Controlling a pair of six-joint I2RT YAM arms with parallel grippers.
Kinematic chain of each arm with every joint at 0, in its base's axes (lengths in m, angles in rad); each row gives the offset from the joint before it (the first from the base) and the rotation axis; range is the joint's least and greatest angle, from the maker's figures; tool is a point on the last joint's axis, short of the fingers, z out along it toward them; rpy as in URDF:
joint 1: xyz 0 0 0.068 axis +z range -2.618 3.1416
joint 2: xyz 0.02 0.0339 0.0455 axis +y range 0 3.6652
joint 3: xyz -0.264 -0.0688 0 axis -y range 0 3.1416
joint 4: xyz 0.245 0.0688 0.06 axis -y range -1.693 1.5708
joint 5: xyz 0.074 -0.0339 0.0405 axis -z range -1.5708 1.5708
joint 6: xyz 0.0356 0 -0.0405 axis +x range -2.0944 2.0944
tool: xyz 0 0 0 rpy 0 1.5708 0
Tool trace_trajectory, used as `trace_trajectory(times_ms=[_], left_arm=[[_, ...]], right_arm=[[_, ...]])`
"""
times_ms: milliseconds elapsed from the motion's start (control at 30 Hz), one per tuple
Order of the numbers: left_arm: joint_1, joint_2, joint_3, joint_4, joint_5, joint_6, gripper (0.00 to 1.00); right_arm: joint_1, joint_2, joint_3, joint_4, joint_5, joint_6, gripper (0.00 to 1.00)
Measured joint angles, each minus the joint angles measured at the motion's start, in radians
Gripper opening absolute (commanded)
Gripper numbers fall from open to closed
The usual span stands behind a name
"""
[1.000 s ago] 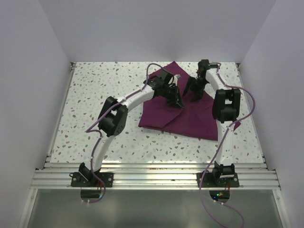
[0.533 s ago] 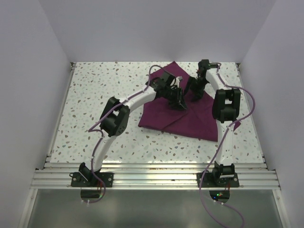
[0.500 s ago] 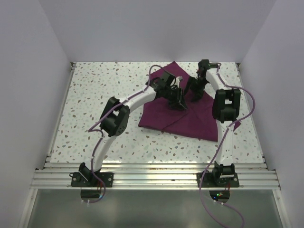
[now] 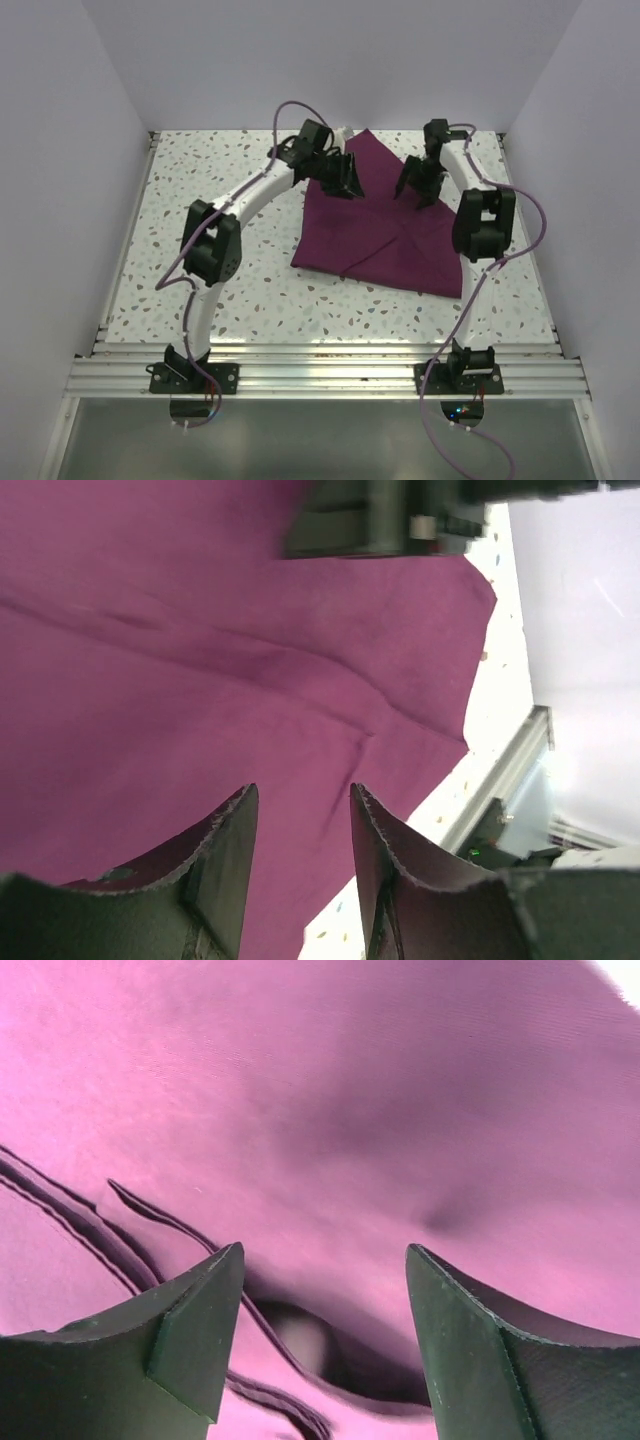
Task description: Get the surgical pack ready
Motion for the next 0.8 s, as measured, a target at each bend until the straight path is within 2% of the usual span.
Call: trace_trajectory(times_ms=[100, 167, 267, 400, 633, 800], left_arm=[[0.060, -0.101, -0.062, -0.002, -0.014, 0.089, 0.45], [0.101, -0.177, -0.139, 0.002, -0.023, 0.152, 0.45], [0.145, -0.263, -0.267, 0.006, -0.047, 0.243, 0.45], [0.170, -0.279, -0.350, 0.014, -0.051, 0.301, 0.44], [0.233, -0.304, -0.513, 0.046, -0.016, 0.311, 0.43], [0.279, -0.351, -0.585, 0.068, 0.012, 0.307, 0.43]], right_arm=[[-0.037, -0.123, -0.084, 0.015, 0.073, 0.011, 0.79], [-0.079, -0.237, -0.174, 0.041, 0.109, 0.023, 0.80], [-0.177, -0.440, -0.369, 0.103, 0.153, 0.057, 0.80], [-0.321, -0.654, -0.661, 0.167, 0.210, 0.102, 0.82], [-0.503, -0.722, -0.915, 0.219, 0.252, 0.087, 0.83], [-0.574, -0.672, -0.909, 0.243, 0.261, 0.018, 0.81]])
